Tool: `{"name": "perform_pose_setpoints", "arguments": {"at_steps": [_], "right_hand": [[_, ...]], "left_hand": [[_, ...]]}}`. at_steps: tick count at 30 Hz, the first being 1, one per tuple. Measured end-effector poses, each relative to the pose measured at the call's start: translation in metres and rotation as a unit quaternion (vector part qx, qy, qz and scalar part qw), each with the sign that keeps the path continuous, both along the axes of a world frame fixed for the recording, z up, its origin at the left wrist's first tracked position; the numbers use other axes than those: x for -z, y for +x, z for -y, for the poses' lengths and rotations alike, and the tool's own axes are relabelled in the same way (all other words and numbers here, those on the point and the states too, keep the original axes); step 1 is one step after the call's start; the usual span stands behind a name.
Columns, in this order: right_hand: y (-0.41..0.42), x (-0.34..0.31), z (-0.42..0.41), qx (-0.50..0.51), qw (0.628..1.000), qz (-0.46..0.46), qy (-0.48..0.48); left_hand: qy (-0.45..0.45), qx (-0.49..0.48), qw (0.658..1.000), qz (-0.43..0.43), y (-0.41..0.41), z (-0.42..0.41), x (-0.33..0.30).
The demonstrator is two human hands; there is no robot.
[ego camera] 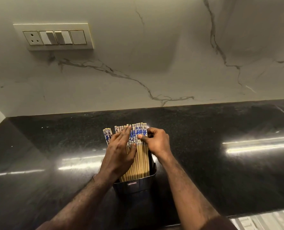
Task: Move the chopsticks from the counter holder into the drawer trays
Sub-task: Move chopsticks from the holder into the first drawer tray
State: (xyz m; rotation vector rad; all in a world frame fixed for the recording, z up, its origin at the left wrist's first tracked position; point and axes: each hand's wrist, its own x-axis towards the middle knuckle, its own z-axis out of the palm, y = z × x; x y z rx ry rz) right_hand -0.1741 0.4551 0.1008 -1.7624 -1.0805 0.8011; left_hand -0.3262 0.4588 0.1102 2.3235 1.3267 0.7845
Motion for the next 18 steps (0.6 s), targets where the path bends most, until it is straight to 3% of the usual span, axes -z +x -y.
{"name": "perform_pose_setpoints", "arguments": {"at_steps": [11,15,18], "right_hand": [[0.008,-0.004,0.000,-0.013,0.998,-0.056,0.014],[0.013,-0.018,0.003,-0.039,0.994,-0.091,0.043],[0.016,-0.030,0.003,-0.081,0.988,-0.125,0.047]], "left_hand": [[-0.031,-0.012,0.999,0.043,0.013,-0.002,0.000],[-0.129,-0.022,0.986,0.102,0.019,-0.004,-0.005],[-0.240,-0.010,0.955,0.173,0.024,-0.005,-0.008]]}}
